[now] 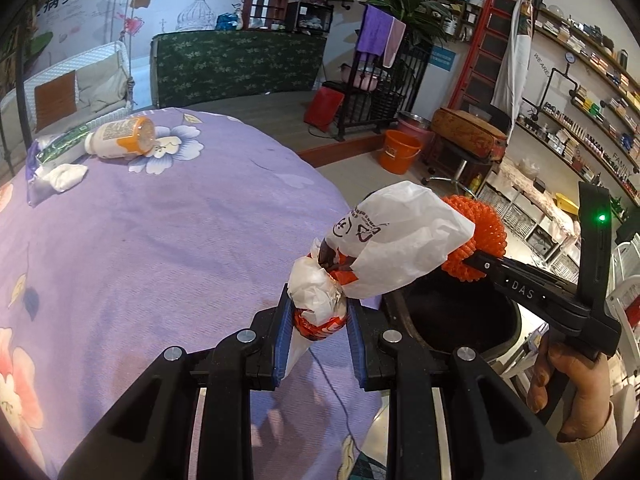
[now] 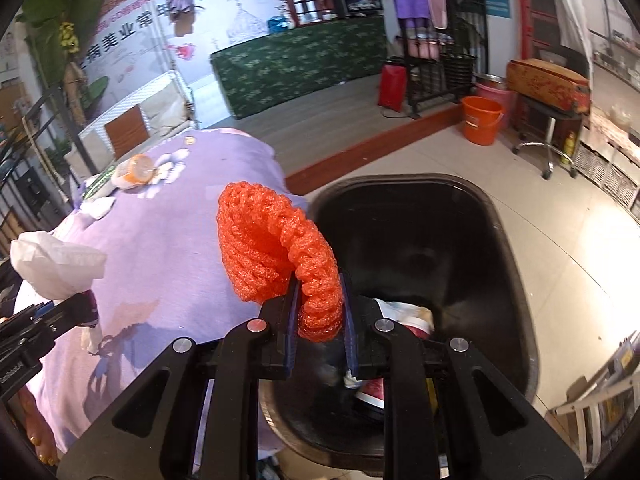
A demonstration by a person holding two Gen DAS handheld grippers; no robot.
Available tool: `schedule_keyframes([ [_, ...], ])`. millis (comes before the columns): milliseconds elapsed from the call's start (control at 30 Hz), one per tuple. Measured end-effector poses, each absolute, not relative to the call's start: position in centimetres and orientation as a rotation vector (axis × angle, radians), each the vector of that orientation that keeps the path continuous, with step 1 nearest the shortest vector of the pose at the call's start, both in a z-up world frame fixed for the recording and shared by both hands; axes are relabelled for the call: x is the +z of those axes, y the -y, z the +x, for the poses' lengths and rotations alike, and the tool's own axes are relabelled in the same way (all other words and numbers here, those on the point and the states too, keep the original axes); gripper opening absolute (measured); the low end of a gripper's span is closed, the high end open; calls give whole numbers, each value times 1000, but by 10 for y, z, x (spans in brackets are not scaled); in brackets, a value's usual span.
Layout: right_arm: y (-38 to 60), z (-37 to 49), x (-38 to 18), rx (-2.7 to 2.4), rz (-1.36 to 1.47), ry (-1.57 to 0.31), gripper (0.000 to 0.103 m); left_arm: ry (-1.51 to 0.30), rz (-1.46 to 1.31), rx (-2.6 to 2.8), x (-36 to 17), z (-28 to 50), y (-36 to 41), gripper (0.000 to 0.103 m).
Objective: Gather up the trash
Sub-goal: 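Carry the orange net with the right gripper over the bin while the left gripper carries the bag, then open the right gripper to drop the orange net while the left gripper releases the bag into the bin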
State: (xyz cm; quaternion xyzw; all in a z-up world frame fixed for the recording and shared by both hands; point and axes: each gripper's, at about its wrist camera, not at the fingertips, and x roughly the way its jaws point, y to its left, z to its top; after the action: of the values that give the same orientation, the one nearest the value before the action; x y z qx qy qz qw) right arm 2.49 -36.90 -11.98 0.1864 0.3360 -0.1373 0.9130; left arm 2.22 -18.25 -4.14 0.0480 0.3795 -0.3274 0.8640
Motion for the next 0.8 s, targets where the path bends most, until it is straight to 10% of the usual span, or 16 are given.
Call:
schedule_keyframes([
  [800,424,22,-173,-402,495,-888,20,-820,119,-752,-45,19,204,24],
])
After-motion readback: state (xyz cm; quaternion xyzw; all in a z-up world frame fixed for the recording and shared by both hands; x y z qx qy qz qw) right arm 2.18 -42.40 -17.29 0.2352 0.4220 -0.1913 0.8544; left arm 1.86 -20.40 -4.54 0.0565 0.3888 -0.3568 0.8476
